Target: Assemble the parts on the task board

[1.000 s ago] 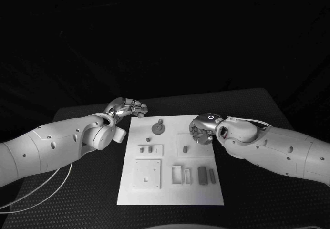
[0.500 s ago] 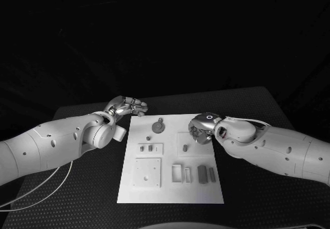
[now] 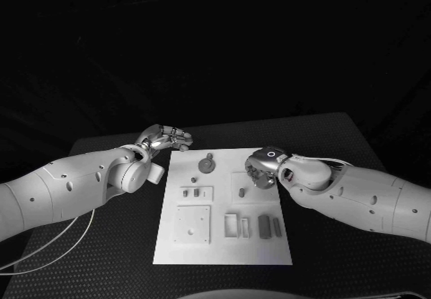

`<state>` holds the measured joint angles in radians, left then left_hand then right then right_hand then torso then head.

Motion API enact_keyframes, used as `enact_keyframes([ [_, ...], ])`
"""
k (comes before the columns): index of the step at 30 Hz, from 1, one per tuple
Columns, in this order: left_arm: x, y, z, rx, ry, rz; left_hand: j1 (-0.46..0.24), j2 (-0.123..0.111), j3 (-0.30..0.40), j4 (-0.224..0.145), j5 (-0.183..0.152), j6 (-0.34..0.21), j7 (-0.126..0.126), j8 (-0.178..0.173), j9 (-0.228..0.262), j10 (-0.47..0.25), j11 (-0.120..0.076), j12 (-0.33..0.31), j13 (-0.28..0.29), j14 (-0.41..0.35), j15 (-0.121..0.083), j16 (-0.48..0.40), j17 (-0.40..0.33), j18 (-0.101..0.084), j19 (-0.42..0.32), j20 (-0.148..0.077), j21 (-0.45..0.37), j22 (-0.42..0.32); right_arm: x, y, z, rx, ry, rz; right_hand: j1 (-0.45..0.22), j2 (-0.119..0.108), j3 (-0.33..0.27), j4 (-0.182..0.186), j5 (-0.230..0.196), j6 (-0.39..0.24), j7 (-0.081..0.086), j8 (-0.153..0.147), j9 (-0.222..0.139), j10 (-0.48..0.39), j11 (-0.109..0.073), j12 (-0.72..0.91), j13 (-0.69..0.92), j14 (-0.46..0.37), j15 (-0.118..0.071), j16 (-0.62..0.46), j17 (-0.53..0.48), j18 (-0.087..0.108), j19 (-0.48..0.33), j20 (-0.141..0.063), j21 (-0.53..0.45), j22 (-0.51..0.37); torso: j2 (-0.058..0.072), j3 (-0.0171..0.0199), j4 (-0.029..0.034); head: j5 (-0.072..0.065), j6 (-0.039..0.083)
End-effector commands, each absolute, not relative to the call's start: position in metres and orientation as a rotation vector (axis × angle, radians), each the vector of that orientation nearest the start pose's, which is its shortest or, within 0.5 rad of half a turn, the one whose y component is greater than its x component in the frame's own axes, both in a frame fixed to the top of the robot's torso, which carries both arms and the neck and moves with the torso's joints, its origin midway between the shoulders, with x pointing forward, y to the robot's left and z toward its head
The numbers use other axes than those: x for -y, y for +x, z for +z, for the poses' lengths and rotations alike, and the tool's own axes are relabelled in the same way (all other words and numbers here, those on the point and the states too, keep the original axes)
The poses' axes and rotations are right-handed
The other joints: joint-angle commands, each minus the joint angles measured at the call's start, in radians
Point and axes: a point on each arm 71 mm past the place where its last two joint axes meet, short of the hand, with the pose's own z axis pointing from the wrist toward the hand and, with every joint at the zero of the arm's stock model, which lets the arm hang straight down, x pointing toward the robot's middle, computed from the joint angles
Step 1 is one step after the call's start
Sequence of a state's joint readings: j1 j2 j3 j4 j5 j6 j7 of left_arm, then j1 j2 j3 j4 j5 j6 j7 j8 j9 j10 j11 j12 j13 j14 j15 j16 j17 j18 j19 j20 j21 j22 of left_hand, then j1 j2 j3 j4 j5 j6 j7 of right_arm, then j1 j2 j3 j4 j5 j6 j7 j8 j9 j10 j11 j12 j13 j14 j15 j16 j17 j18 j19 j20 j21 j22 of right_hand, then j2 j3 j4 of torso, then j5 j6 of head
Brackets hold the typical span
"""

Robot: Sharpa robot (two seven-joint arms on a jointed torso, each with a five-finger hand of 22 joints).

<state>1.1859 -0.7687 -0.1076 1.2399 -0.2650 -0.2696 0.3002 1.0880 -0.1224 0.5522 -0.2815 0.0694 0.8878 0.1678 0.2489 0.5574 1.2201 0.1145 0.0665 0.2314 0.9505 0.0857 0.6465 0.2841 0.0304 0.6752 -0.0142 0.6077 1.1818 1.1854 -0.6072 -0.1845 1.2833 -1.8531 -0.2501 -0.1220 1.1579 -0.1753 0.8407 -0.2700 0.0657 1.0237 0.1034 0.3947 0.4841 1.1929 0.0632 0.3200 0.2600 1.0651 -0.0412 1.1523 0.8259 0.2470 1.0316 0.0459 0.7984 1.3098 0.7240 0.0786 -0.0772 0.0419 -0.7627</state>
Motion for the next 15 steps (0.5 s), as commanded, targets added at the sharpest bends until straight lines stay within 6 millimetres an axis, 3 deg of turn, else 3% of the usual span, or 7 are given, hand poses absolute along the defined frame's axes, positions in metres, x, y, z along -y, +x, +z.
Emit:
enact_keyframes([
  [1, -0.2541, 0.5240, -0.2265, -1.582, -0.925, -1.238, 0.002, 0.009, -0.008, -0.001, 0.001, -0.005, 0.000, -0.002, -0.001, -0.010, -0.001, 0.001, -0.001, 0.001, 0.007, -0.006, 0.002, 0.008, 0.002, 0.006, -0.006, 0.001, 0.1448, 0.4897, -0.2705, -1.703, -0.703, 0.360, 0.011, -0.002, 0.009, 0.003, 0.006, 0.010, 0.000, 0.004, 0.002, 0.009, -0.002, -0.003, 0.002, 0.006, -0.004, 0.006, 0.002, 0.015, 0.011, 0.000, 0.006, 0.019, 0.000, 0.0003, -0.0008, -0.001, 0.001],
  [15, -0.2570, 0.5254, -0.2268, -1.578, -0.927, -1.229, 0.000, 0.010, -0.008, 0.001, 0.001, -0.008, 0.001, -0.002, -0.001, -0.011, 0.000, 0.001, -0.002, 0.001, 0.008, -0.009, 0.005, 0.008, 0.002, 0.007, -0.007, 0.002, 0.1444, 0.4880, -0.2663, -1.657, -0.671, 0.400, 0.008, -0.022, 0.030, 0.018, 0.023, 0.031, -0.008, 0.006, 0.014, 0.039, -0.013, -0.006, 0.015, 0.031, -0.015, 0.015, 0.007, 0.015, 0.035, -0.013, 0.027, 0.018, 0.000, 0.0002, -0.0005, -0.001, 0.003],
])
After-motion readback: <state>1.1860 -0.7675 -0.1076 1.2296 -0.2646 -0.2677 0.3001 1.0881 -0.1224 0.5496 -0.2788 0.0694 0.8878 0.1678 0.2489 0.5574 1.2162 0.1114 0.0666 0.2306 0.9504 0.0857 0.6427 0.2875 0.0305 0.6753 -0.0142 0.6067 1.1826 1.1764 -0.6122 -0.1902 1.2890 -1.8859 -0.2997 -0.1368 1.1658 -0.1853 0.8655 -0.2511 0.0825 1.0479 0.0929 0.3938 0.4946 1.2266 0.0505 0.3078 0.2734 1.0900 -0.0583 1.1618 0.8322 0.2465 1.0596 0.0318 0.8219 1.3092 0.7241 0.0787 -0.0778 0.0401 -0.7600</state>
